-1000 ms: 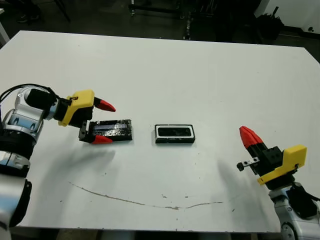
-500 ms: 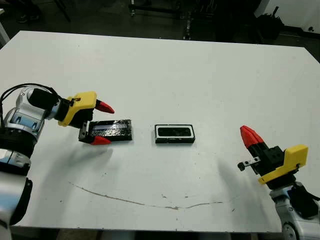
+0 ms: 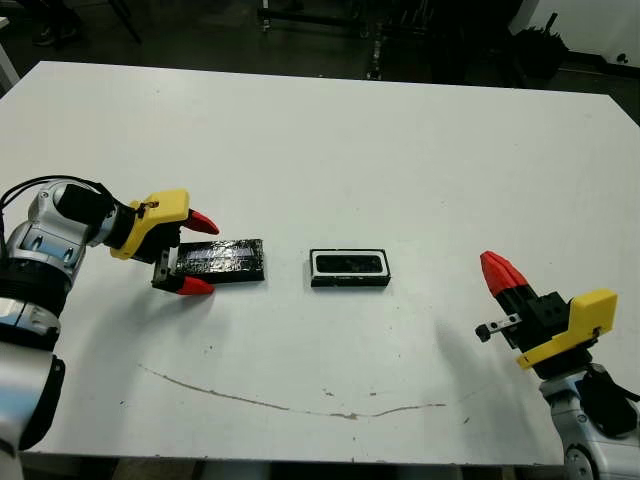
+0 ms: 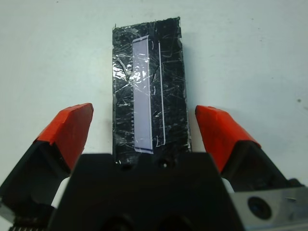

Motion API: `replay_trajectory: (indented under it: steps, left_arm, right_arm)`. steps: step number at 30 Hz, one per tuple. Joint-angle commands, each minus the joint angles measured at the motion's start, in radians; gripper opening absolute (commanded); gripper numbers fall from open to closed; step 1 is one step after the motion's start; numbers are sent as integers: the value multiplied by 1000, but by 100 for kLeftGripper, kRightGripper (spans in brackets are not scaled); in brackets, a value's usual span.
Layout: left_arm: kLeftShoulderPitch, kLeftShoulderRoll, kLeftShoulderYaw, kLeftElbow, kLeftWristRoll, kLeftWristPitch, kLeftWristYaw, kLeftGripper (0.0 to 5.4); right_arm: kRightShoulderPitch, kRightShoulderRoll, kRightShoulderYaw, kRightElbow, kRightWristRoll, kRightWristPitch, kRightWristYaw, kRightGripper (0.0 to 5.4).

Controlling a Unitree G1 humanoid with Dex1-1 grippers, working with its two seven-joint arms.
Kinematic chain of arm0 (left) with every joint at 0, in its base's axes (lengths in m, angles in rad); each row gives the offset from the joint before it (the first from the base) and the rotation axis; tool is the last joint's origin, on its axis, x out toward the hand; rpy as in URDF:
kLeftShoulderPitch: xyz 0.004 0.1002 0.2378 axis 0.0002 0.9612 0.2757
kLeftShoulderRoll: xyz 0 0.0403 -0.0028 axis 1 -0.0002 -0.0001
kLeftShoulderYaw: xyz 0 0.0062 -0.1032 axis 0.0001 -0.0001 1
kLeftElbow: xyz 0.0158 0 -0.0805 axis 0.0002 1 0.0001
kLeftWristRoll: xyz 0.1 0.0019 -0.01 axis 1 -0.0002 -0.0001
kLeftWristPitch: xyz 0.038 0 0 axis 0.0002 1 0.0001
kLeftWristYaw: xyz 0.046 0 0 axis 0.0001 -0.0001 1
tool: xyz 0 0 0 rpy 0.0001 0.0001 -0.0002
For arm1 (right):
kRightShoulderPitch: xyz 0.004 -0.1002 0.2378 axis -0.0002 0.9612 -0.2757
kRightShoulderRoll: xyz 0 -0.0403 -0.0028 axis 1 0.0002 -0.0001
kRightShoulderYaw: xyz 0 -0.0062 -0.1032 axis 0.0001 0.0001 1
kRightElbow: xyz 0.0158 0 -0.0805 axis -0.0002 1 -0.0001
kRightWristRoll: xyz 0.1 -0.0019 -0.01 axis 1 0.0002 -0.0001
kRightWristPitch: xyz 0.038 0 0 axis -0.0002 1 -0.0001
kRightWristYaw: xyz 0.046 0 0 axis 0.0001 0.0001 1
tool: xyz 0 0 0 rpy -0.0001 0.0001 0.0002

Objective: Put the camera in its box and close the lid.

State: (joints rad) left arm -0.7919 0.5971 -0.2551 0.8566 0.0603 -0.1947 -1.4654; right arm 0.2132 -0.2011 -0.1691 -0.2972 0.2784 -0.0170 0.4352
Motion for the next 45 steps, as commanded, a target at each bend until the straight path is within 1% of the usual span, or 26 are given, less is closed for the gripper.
replay_trajectory:
  steps: [1, 3, 7, 10, 13, 16, 20, 24, 28, 30, 33, 36, 41, 43, 45]
  left_arm:
    - [-17, 8, -1, 9, 0, 16, -26, 540]
    - [-23, 4, 5, 25, -10, 32, -46, 540]
    - [-23, 11, -2, 13, 6, 41, -40, 540]
    - [-22, 11, 2, 6, 2, 92, -39, 540]
    - [-22, 6, 9, 4, -8, 170, -42, 540]
    - [-8, 3, 25, -20, -23, 244, -22, 519]
    - [14, 8, 21, -75, -13, 283, 18, 462]
    - [33, 14, 12, -118, -3, 275, 48, 402]
    - [50, 17, 9, -157, 1, 292, 78, 343]
    - [57, 19, 8, -173, 2, 283, 88, 316]
    - [68, 26, 7, -195, 4, 263, 101, 315]
    - [61, 30, -7, -186, 9, 251, 87, 315]
    - [54, 27, -15, -180, 8, 263, 81, 315]
    - [61, 18, 6, -173, -15, 277, 90, 315]
    - [74, 2, 48, -168, -61, 301, 108, 315]
  right_arm:
    - [7, -12, -1, 11, 4, -1, -6, 1]
    - [7, -12, -2, 13, 1, -5, -7, 1]
    - [7, -14, -2, 15, 3, -6, -3, 1]
    - [6, -12, -3, 23, 8, -17, 4, 1]
    - [7, -16, -1, 20, 2, -17, 3, 1]
    - [8, -16, -2, 20, 0, -19, 2, 0]
    - [9, -19, -3, 19, 0, -19, 2, 0]
    - [11, -19, -4, 10, 11, -2, 1, 0]
    - [12, -22, -3, 10, 10, -4, 0, 0]
    - [12, -26, -2, 12, 7, -8, 2, 0]
    - [11, -30, -3, 15, 8, -14, 6, 0]
    - [13, -34, -3, 12, 11, -9, 4, 0]
    - [13, -41, -2, 10, 9, -7, 1, 0]
    - [12, -42, -2, 11, 10, -6, 2, 0]
    - [12, -42, -1, 9, 13, 0, 3, 0]
